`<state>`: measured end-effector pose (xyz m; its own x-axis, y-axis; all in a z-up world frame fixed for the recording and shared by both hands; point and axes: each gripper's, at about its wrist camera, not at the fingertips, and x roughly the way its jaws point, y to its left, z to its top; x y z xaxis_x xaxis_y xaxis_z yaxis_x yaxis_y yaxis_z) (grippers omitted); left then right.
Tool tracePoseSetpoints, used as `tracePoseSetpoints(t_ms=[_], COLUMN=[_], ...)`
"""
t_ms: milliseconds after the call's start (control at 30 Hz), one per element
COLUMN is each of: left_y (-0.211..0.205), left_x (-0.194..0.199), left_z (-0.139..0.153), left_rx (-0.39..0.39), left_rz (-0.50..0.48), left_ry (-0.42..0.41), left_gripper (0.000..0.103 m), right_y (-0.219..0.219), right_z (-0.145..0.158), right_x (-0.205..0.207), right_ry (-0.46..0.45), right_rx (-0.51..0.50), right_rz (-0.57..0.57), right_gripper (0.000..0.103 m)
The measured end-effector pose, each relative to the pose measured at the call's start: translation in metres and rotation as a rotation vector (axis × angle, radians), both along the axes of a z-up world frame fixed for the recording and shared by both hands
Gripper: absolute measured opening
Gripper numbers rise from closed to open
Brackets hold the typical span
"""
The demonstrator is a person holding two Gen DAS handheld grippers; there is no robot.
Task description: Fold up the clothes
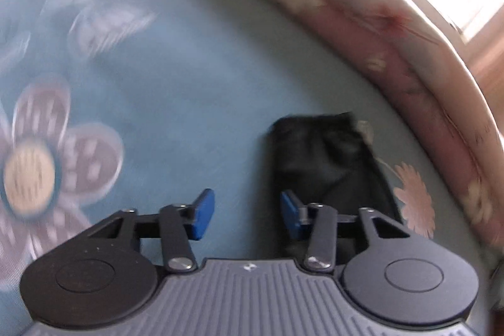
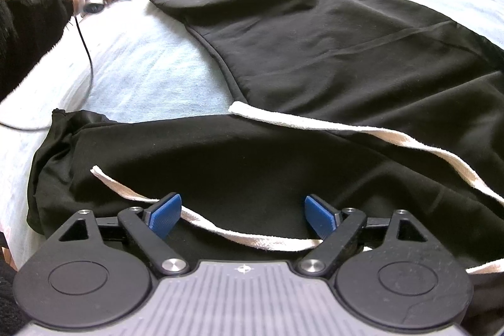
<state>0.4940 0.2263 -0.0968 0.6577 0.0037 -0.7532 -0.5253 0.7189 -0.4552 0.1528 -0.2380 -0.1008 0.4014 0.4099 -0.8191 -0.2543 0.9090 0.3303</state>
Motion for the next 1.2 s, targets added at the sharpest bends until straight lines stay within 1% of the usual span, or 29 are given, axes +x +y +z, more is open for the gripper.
tracePoseSetpoints(t_ms=[33, 100, 167, 267, 300, 333, 367, 400, 500, 567, 633, 667, 700, 733, 867, 967, 1033, 1067, 1133, 1167, 1200], left_y=[0.0, -0.006, -0.015, -0.018, -0.019, -0.022, -0.028, -0.036, -0.054, -0.066, -0.077, -0.083, -0.086, -0.086, -0.083, -0.073, -0.07, -0.069, -0.067, -0.065, -0.064], left_x=[-0.003, -0.006, -0.003, -0.003, -0.002, 0.001, 0.006, 0.009, 0.016, 0.021, 0.025, 0.026, 0.027, 0.026, 0.023, 0.018, 0.015, 0.016, 0.024, 0.026, 0.025], left_z=[-0.003, -0.003, 0.001, 0.001, 0.0, -0.002, -0.002, -0.001, 0.0, -0.001, 0.0, 0.001, 0.002, 0.006, 0.02, 0.036, 0.043, 0.044, 0.038, 0.034, 0.032], left_rx=[0.0, 0.04, 0.08, 0.016, -0.004, -0.007, 0.022, 0.073, 0.148, 0.2, 0.269, 0.301, 0.324, 0.322, 0.315, 0.299, 0.286, 0.27, 0.223, 0.217, 0.223], left_rz=[0.007, -0.008, -0.042, -0.037, -0.038, -0.058, -0.085, -0.108, -0.174, -0.193, -0.219, -0.234, -0.243, -0.236, -0.203, -0.136, -0.113, -0.127, -0.167, -0.169, -0.165], left_ry=[-0.021, -0.044, -0.042, -0.089, -0.096, -0.087, -0.072, -0.063, -0.058, -0.046, -0.03, -0.024, -0.023, -0.035, -0.08, -0.11, -0.14, -0.139, -0.07, -0.039, -0.021], left_gripper=[0.036, 0.036, 0.037, 0.037, 0.037, 0.037, 0.037, 0.037, 0.037, 0.037, 0.036, 0.03, 0.012, 0.003, 0.002, 0.002, 0.004, 0.009, 0.039, 0.045, 0.047], right_y=[0.0, 0.0, 0.0, 0.001, 0.002, 0.002, 0.002, 0.001, 0.001, 0.002, 0.002, 0.002, 0.002, 0.002, 0.001, 0.0, -0.001, -0.001, 0.0, 0.0, 0.0], right_z=[0.0, 0.0, -0.001, -0.001, 0.0, 0.0, -0.001, -0.001, -0.001, -0.001, -0.001, -0.001, -0.001, -0.002, -0.002, -0.002, -0.003, -0.003, -0.004, -0.004, -0.004], right_x=[0.0, 0.001, 0.001, 0.002, 0.002, 0.001, 0.001, 0.001, 0.001, 0.001, 0.001, 0.001, 0.001, 0.0, 0.0, 0.0, 0.001, 0.001, 0.002, 0.003, 0.003], right_ry=[0.0, 0.0, 0.0, 0.0, 0.0, -0.001, -0.002, -0.002, -0.001, -0.001, -0.002, -0.003, -0.004, -0.005, -0.009, -0.009, -0.01, -0.009, -0.009, -0.009, -0.01], right_rx=[0.001, 0.002, 0.005, 0.006, 0.005, 0.006, 0.009, 0.011, 0.018, 0.019, 0.02, 0.02, 0.02, 0.02, 0.026, 0.034, 0.035, 0.036, 0.036, 0.035, 0.033], right_rz=[0.001, 0.004, 0.005, 0.007, 0.006, 0.005, 0.003, 0.001, -0.002, -0.001, 0.0, 0.0, 0.0, 0.0, -0.003, -0.008, -0.008, -0.007, -0.004, -0.002, -0.001], right_gripper=[0.089, 0.09, 0.092, 0.093, 0.093, 0.093, 0.093, 0.093, 0.094, 0.095, 0.095, 0.096, 0.096, 0.097, 0.097, 0.097, 0.097, 0.097, 0.097, 0.098, 0.098])
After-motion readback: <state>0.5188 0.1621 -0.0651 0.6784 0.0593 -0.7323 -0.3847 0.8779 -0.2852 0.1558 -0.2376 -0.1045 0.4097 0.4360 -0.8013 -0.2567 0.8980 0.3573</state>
